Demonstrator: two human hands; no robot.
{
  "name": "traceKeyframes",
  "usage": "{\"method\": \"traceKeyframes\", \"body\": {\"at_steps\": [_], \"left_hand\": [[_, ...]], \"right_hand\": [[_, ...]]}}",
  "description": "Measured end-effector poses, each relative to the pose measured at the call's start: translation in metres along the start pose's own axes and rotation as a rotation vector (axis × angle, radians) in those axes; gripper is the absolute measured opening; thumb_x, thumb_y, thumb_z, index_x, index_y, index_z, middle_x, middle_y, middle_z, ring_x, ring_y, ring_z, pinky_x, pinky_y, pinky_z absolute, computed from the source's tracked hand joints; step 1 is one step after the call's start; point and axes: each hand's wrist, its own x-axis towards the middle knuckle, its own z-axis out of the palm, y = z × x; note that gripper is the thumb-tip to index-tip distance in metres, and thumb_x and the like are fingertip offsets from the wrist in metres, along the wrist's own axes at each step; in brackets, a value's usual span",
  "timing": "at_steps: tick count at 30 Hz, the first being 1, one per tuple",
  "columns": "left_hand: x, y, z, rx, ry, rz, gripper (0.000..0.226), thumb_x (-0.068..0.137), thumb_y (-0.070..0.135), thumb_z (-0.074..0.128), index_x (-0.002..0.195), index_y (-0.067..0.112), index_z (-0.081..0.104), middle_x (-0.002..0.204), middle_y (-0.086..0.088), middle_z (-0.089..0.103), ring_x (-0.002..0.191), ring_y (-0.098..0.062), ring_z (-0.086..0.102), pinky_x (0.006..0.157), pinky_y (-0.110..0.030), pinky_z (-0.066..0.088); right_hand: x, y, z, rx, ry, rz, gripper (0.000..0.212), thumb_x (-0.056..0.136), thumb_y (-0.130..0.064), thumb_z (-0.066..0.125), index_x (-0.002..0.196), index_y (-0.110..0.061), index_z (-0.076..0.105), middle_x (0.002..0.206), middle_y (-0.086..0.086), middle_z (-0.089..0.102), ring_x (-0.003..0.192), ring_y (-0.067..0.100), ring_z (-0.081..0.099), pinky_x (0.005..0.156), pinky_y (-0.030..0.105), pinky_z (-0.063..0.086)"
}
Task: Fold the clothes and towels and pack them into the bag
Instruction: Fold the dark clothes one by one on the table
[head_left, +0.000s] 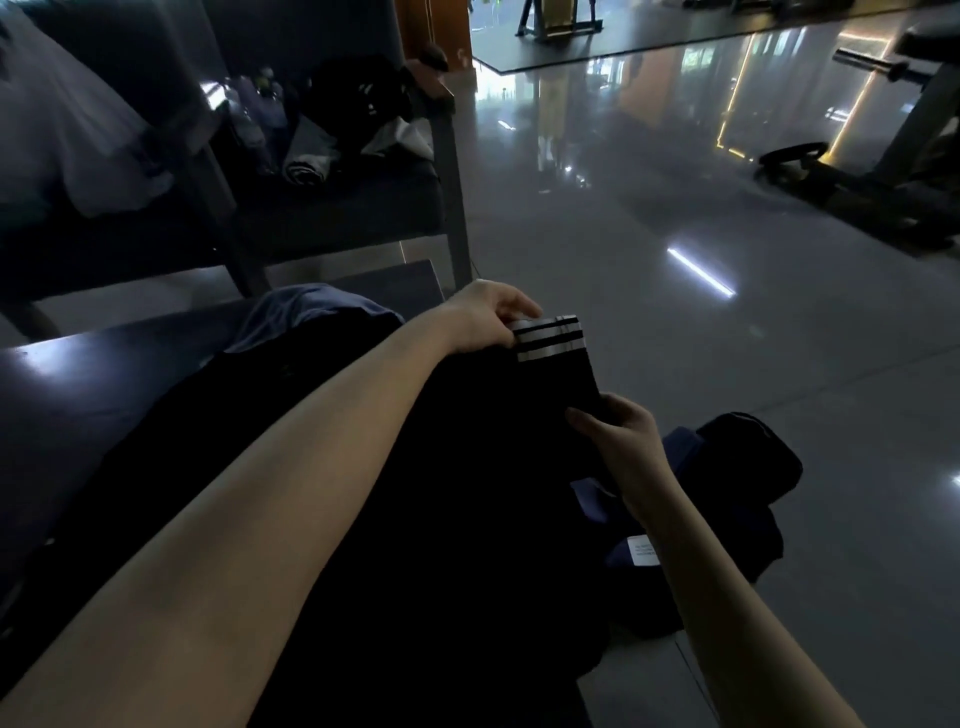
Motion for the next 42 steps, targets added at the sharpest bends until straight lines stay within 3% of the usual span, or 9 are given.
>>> {"method": "traceKeyframes", "body": {"at_steps": [5,8,10,16,19,24,31,37,42], "left_hand": [[-0.05,-0.008,-0.028,0.166,0.089,-0.003,0.027,0.079,-0.005,0.062,0.082,0.022,0.066,0.087,0.003,0.066,0.083,-0.011,0.061,0.08,-0.024,0.049],[-0.076,-0.023,-0.037,0.31,0.138,-0.061,0.025,0.081,-0.005,0.057,0.079,0.02,0.062,0.084,0.001,0.062,0.081,-0.014,0.058,0.073,-0.023,0.044],[-0.092,-0.034,-0.039,0.381,0.172,-0.091,0.028,0.082,-0.006,0.053,0.077,0.02,0.061,0.085,0.001,0.061,0.084,-0.017,0.058,0.072,-0.024,0.04],[-0.126,-0.067,-0.028,0.347,0.158,-0.216,0.037,0.084,-0.008,0.046,0.071,0.021,0.064,0.092,0.002,0.062,0.092,-0.017,0.06,0.074,-0.022,0.042],[-0.129,-0.073,-0.013,0.274,0.034,-0.295,0.032,0.092,0.003,0.044,0.087,0.018,0.072,0.108,-0.001,0.063,0.099,-0.017,0.058,0.084,-0.025,0.043],[-0.128,-0.074,0.009,0.234,0.076,-0.3,0.035,0.09,0.037,0.06,0.117,0.016,0.061,0.12,-0.004,0.056,0.104,-0.019,0.056,0.088,-0.031,0.047],[-0.128,-0.079,0.013,0.268,0.267,-0.204,0.048,0.085,0.003,0.064,0.131,0.014,0.056,0.134,-0.006,0.05,0.125,-0.022,0.046,0.108,-0.031,0.037],[-0.139,-0.087,0.011,0.308,0.255,-0.25,0.047,0.091,0.003,0.056,0.136,0.014,0.05,0.141,-0.008,0.042,0.131,-0.024,0.041,0.109,-0.032,0.034],[-0.154,-0.093,0.01,0.329,0.204,-0.282,0.049,0.093,0.016,0.055,0.14,0.016,0.044,0.142,-0.005,0.035,0.127,-0.023,0.041,0.104,-0.034,0.038]], "right_hand": [[-0.038,-0.014,0.03,-0.207,-0.164,-0.174,0.03,0.083,-0.001,0.067,0.071,-0.028,0.072,0.066,-0.013,0.067,0.063,-0.001,0.058,0.062,0.021,0.045],[-0.053,-0.015,0.05,-0.464,-0.199,-0.309,0.009,0.08,-0.005,0.072,0.087,-0.011,0.071,0.077,-0.01,0.065,0.069,-0.003,0.059,0.065,0.016,0.046],[-0.062,-0.015,0.062,-0.609,-0.216,-0.35,0.017,0.079,-0.007,0.073,0.096,-0.006,0.072,0.09,0.002,0.069,0.082,0.013,0.065,0.074,0.026,0.052],[-0.078,0.0,0.073,-1.021,-0.33,-0.388,0.022,0.086,-0.023,0.064,0.107,-0.018,0.069,0.108,0.002,0.061,0.106,0.024,0.05,0.08,0.035,0.045],[-0.085,0.006,0.07,-1.147,-0.35,-0.374,0.029,0.089,-0.026,0.059,0.117,-0.022,0.064,0.117,-0.003,0.059,0.111,0.021,0.047,0.085,0.034,0.044],[-0.092,0.008,0.069,-1.159,-0.348,-0.396,0.035,0.09,-0.021,0.058,0.125,-0.016,0.058,0.128,0.002,0.054,0.116,0.023,0.046,0.092,0.035,0.044],[-0.095,0.011,0.067,-1.333,-0.284,-0.429,0.025,0.093,-0.018,0.051,0.116,-0.012,0.06,0.119,0.005,0.055,0.113,0.023,0.049,0.093,0.036,0.042],[-0.096,0.01,0.079,-1.321,-0.247,-0.491,0.019,0.092,-0.015,0.05,0.107,-0.008,0.058,0.11,0.008,0.058,0.107,0.026,0.053,0.091,0.037,0.04],[-0.102,0.011,0.082,-1.36,-0.357,-0.459,0.025,0.091,-0.026,0.051,0.111,-0.015,0.061,0.112,0.002,0.055,0.109,0.022,0.049,0.091,0.035,0.038]]}}
